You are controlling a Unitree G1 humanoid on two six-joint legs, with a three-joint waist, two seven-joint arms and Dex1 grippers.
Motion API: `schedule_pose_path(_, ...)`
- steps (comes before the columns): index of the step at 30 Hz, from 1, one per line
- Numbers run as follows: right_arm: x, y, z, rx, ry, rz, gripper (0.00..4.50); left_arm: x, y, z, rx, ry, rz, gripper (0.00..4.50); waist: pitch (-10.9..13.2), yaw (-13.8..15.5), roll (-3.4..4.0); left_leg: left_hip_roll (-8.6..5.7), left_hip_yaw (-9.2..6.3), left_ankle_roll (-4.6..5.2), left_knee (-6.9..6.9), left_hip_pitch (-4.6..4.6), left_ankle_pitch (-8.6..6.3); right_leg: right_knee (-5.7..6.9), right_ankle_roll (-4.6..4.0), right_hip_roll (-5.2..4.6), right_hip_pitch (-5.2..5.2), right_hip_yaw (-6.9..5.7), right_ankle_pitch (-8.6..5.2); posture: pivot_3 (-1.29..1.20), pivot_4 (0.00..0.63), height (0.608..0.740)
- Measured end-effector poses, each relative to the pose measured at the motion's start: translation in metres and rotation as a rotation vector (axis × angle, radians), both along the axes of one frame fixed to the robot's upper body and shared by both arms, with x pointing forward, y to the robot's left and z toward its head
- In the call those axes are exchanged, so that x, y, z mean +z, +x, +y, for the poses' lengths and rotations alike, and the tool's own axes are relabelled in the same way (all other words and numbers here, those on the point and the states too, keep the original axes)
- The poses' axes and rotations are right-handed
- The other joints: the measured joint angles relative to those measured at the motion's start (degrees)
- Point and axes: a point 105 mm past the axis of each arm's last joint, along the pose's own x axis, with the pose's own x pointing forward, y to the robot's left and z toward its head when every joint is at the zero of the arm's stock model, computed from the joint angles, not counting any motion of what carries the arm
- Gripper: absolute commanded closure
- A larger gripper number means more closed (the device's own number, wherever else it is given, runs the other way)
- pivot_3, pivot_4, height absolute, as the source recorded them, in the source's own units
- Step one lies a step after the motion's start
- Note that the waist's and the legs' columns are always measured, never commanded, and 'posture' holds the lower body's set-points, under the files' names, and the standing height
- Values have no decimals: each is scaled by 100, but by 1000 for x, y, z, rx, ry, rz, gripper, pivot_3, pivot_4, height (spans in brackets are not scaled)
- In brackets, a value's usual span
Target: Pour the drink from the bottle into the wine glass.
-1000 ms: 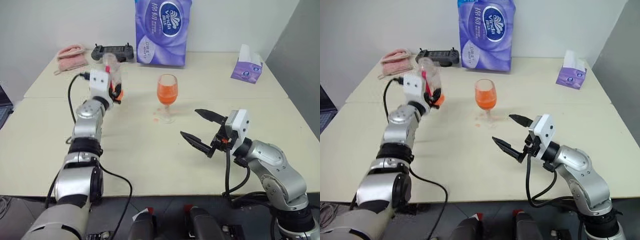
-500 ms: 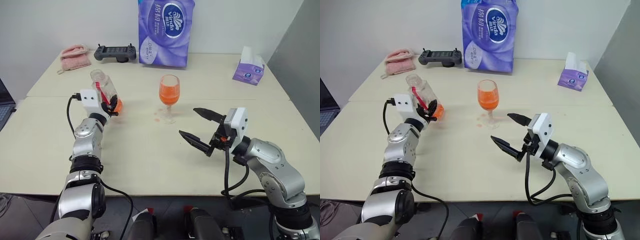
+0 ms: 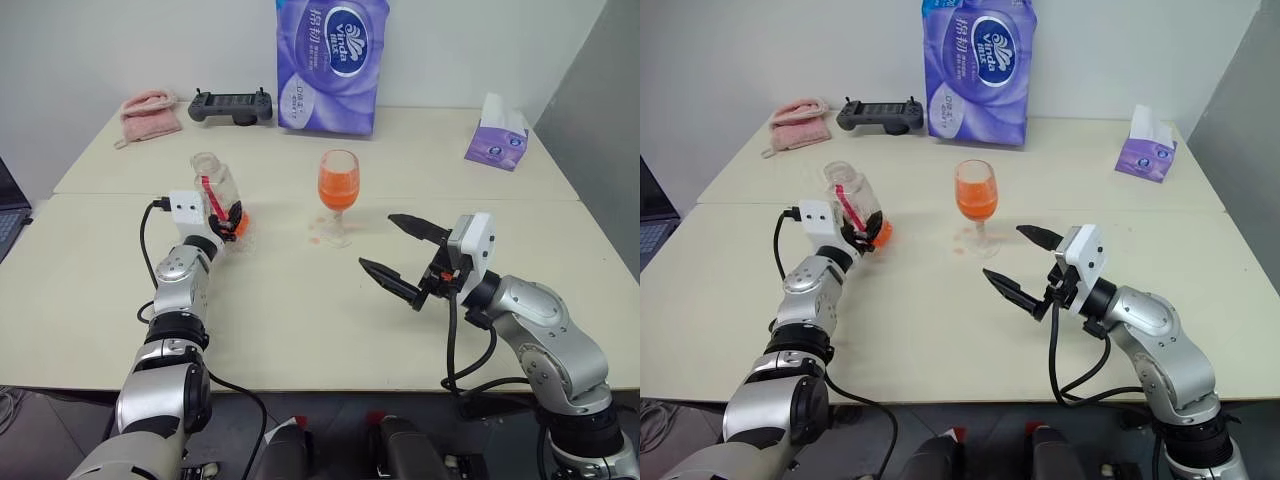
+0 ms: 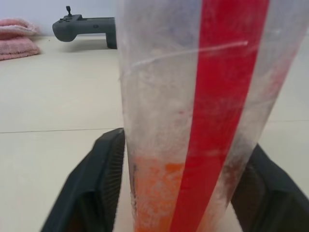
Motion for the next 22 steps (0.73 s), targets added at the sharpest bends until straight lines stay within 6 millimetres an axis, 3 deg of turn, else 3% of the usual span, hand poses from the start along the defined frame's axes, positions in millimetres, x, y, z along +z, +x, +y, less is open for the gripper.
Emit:
schedule_pose_path(2,0,0,0,-1,-1,0,0,0,0,0,-1,0,3,27,0,0,0,0,0,0,0,0,0,0,0,0,0,0,0,0,150,740)
schedule_pose_path(10,-15,7,-9,-94,-80,21,0,-13,-10,-3,-24,43,52,27,0,-7,1,2,0,0,-1,0,0,1,0,0,0,10,0,0,150,740)
schedule_pose_path(17,-67,18,-51,-515,-102,247,0,-46,-65,-2,-15,126,179,27,-13,-3,-2,9,0,-14,-9,1,7,-1,-1,-21,-3,21,0,0,150,740)
schedule_pose_path(22,-79,21,-72,-777,-55,315,0,-32,-93,-24,-16,90,174,27,-23,40,1,4,-3,-1,-8,5,0,-2,0,-26,4,17,0,0,150,740)
